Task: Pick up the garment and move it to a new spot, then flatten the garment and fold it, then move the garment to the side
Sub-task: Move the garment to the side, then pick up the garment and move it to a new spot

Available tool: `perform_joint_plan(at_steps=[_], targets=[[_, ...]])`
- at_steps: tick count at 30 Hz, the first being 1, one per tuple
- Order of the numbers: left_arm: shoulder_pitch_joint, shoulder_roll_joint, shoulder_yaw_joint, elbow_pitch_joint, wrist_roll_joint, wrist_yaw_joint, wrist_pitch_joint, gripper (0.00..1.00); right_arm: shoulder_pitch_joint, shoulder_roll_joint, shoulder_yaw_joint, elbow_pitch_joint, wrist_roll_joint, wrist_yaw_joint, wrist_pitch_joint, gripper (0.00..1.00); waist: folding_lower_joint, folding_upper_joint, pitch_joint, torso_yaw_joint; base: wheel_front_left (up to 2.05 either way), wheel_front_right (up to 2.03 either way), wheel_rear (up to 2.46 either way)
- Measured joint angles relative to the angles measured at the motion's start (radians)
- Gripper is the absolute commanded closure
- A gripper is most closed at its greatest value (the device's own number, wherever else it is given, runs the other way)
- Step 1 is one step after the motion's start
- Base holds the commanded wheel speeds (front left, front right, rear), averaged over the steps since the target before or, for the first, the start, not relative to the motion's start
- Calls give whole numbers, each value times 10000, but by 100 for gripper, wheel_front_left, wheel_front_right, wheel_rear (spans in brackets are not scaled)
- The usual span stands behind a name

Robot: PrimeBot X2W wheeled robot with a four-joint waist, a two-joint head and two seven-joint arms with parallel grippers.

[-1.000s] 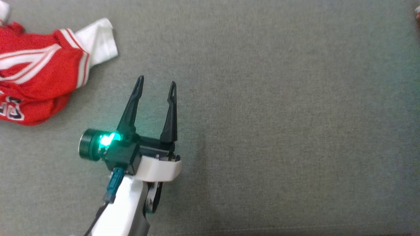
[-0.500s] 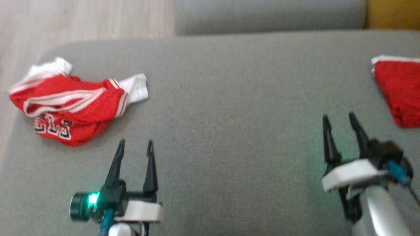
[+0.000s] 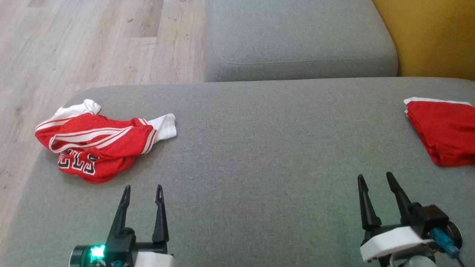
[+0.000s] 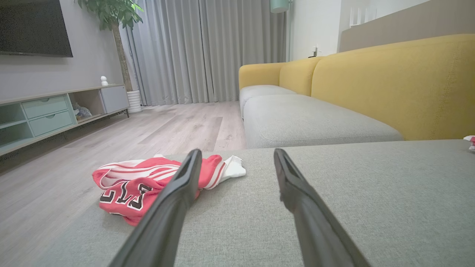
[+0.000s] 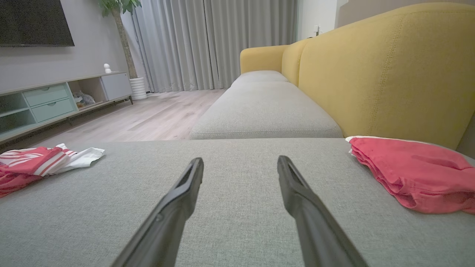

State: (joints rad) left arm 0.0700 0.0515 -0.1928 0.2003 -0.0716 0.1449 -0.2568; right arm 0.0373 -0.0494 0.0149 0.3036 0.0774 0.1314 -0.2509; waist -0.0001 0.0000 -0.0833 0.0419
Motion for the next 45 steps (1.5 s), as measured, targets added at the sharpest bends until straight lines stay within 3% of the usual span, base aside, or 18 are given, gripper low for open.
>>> perform_joint_plan(at_steps=[12,29,34,40,45], targets=[[-13,2,-17,-17,374,-136,0,0,194,42,-366,13,111,0,0,0,0,0,-49,326,0,0,0],[-22,221,1001,-470,447,224,0,0,491,67,-836,-174,-196,0,0,0,2,0,675,3380,0,0,0],[-418,387,1260,-472,393,205,0,0,160,-8,-872,-311,-351,0,0,0,1,0,1290,3838,0,0,0],[-3411,602,1191,142,359,-629,0,0,-590,-1007,-872,-531,-579,0,0,0,3,0,2567,3852,0,0,0],[-6357,803,456,2508,483,-1735,-6,0,-1358,-1983,-754,-767,-694,0,0,0,5,-1,3799,3619,0,0,0]])
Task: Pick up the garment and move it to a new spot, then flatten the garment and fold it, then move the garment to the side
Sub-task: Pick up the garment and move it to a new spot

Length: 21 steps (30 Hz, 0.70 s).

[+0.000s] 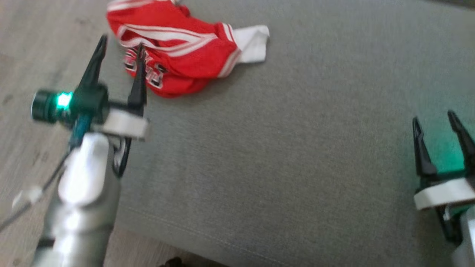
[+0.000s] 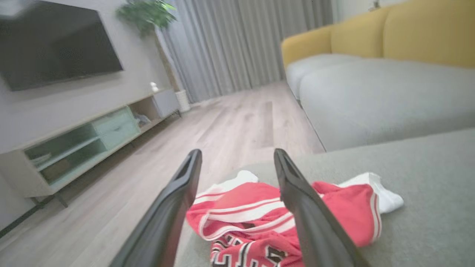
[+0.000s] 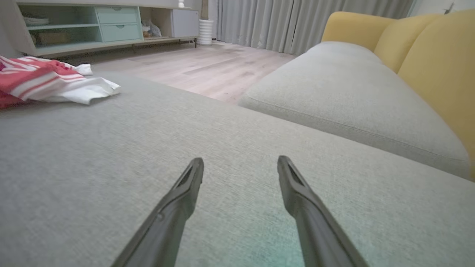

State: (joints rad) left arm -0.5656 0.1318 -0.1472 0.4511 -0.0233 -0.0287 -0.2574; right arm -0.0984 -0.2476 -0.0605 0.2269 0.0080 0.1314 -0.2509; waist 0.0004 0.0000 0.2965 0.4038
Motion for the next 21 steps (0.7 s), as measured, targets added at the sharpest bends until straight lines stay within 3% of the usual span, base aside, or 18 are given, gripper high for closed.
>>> perform_joint_plan(at_steps=[5,15,16,17,18,19,21], targets=[[-2597,-142,-134,3329,-65,-339,309,0,-652,-633,276,-267,4,0,-2,0,-1,0,1151,-643,0,0,0],[-4307,-458,211,6635,-757,-508,884,0,-1247,-1066,171,-1152,0,2,-150,0,-5,0,2725,-1643,0,0,0],[-4459,-441,251,6755,-794,-508,872,16,-1307,-1060,167,-1208,-6,2,-167,0,-6,0,2823,-1723,0,0,0],[-4632,-424,368,6874,-943,-510,838,60,-1390,-1043,167,-1212,-6,2,-180,0,-6,0,2889,-1800,0,0,0],[-4797,-431,510,7049,-1131,-548,796,85,-1439,-1016,165,-1216,-6,2,-194,0,-5,0,2919,-1872,0,0,0],[-4886,-435,548,7154,-1273,-610,765,100,-1465,-980,165,-1198,-6,2,-205,0,-3,0,2892,-1914,0,0,0],[-4909,-418,552,7369,-1369,-686,531,100,-1536,-851,167,-1007,-6,0,-205,0,-3,0,2722,-1966,0,0,0]])
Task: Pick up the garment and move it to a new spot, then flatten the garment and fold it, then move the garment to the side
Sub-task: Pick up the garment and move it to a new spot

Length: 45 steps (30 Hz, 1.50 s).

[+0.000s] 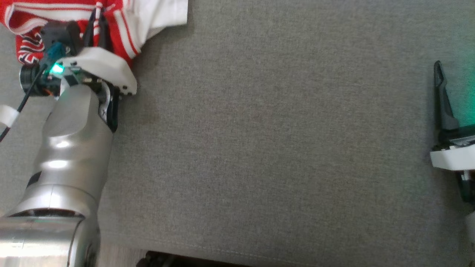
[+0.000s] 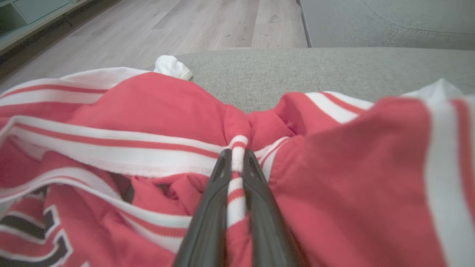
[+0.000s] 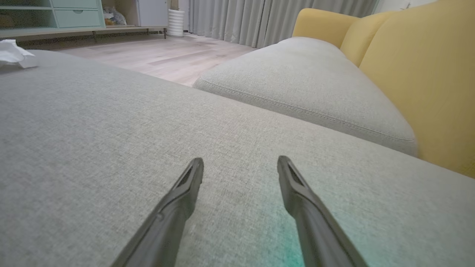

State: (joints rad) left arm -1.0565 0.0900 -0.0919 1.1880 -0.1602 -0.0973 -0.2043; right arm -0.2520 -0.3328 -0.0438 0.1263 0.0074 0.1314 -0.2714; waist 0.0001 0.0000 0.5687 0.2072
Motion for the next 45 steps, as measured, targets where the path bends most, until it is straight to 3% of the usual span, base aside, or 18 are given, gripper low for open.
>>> perform_joint_plan(at_steps=[9,14,18,30,34,39,40,41,42,45], targets=[[218,872,-349,-174,290,-173,-359,100,251,1129,393,848,4,0,92,0,0,0,-1380,-345,0,0,0],[-160,1262,-817,-1281,518,-263,-435,100,655,1810,502,999,13,0,92,0,-2,0,-2392,-918,0,0,0],[-676,1141,-1595,-2456,589,-278,-234,100,1097,2359,529,1093,297,0,92,0,-3,0,-3098,-1609,0,0,0],[-929,571,-4197,-5670,-621,-351,1057,100,1487,2679,780,941,458,0,123,0,-2,1,-3886,-3625,0,0,0],[175,520,-5141,-5762,-456,-351,669,100,1366,2782,1112,934,545,0,123,0,1,0,-3570,-3933,0,0,0],[2932,142,-6042,-4652,-330,-334,-81,100,1265,2844,1388,1007,660,0,123,0,2,0,-3164,-4142,0,0,0],[3419,42,-6090,-4449,-504,-330,-219,67,1220,2844,1442,1053,713,0,123,0,2,0,-3140,-4168,0,0,0],[3815,-10,-6161,-4318,-564,-263,-320,8,1188,2844,1501,1062,754,0,123,0,2,0,-3155,-4173,0,0,0],[4128,-36,-6169,-4286,-569,-148,-401,0,1190,2844,1559,1057,773,0,123,0,1,0,-3196,-4164,0,0,0],[4850,-61,-5812,-5112,-686,382,-451,0,1255,2846,1586,1083,800,2,123,0,0,0,-3418,-4030,0,0,0]])
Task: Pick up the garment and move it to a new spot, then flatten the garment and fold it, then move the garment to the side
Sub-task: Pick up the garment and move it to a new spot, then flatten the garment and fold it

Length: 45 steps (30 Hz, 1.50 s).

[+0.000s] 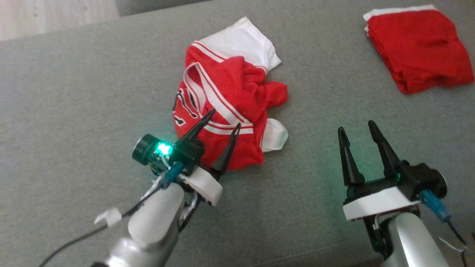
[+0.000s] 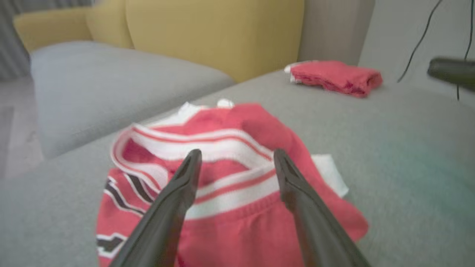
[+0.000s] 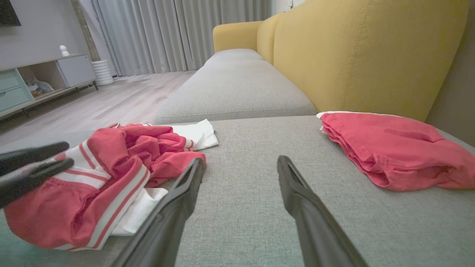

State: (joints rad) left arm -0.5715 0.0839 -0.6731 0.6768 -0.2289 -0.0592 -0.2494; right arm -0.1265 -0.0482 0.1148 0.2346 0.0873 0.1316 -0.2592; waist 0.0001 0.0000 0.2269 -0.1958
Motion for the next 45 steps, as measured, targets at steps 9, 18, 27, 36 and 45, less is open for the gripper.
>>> perform_joint_plan(at_steps=[9,18,27,36,45], targets=[[3755,199,1582,-3530,374,1565,-44,0,1372,6,-420,150,-4,-2,12,0,-3,0,-1196,768,0,0,0],[6359,199,3089,-5779,1016,2389,-69,0,2014,29,-554,50,36,0,12,0,-3,0,-2341,1912,0,0,0],[7027,23,3559,-6123,1526,2341,-71,0,2410,29,-481,40,182,-2,13,0,-1,0,-2758,2276,0,0,0],[7031,-86,3879,-6125,1593,2194,-71,0,2418,31,-357,46,274,-2,12,0,-1,0,-2864,2147,0,0,0],[7104,-201,4217,-6109,1375,2086,-71,0,2434,31,-305,40,410,-2,12,0,-1,0,-3002,2167,0,0,0]])
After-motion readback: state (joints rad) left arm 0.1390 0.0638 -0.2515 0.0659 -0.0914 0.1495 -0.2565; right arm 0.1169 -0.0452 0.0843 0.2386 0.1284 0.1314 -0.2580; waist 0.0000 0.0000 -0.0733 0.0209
